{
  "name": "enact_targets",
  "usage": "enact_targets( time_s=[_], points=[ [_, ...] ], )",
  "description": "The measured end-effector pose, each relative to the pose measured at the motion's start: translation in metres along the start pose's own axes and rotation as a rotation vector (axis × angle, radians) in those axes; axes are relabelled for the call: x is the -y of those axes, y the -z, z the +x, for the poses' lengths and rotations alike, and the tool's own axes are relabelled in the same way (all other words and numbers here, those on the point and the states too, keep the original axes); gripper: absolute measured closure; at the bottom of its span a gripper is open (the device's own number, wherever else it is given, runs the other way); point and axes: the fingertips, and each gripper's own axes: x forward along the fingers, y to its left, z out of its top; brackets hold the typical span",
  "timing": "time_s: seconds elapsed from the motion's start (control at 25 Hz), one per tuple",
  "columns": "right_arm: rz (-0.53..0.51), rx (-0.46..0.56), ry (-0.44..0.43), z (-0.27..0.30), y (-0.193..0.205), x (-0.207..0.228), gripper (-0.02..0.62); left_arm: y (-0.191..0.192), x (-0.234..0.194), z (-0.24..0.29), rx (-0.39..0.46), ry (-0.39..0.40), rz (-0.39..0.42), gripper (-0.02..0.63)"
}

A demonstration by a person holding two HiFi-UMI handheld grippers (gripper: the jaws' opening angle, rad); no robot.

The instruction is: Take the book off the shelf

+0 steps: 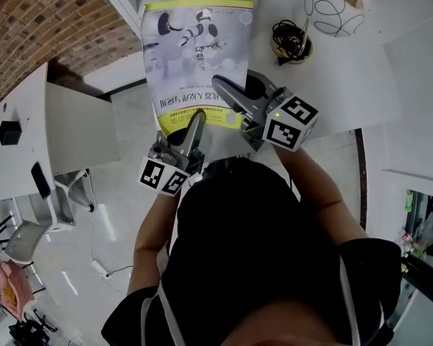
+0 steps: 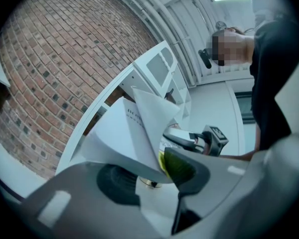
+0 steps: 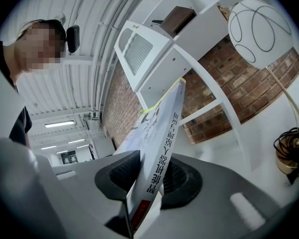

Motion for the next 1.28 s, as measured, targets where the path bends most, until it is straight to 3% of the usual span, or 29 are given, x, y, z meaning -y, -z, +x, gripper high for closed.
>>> enact_targets(
  time_s=[0.52,1.28],
  points=[
    [0.021,-0.004,-0.014,-0.005,0.008,-0.015,0.480,-0.002,0.008,-0.017,-0.016,0.001,0.038,0.457],
    [-0.005,-0.049,-0.030,0.001,0.027,-0.037,0.472,-0.004,0.005,-0.044,-0.018,0.003,0.032,0.457]
  ],
)
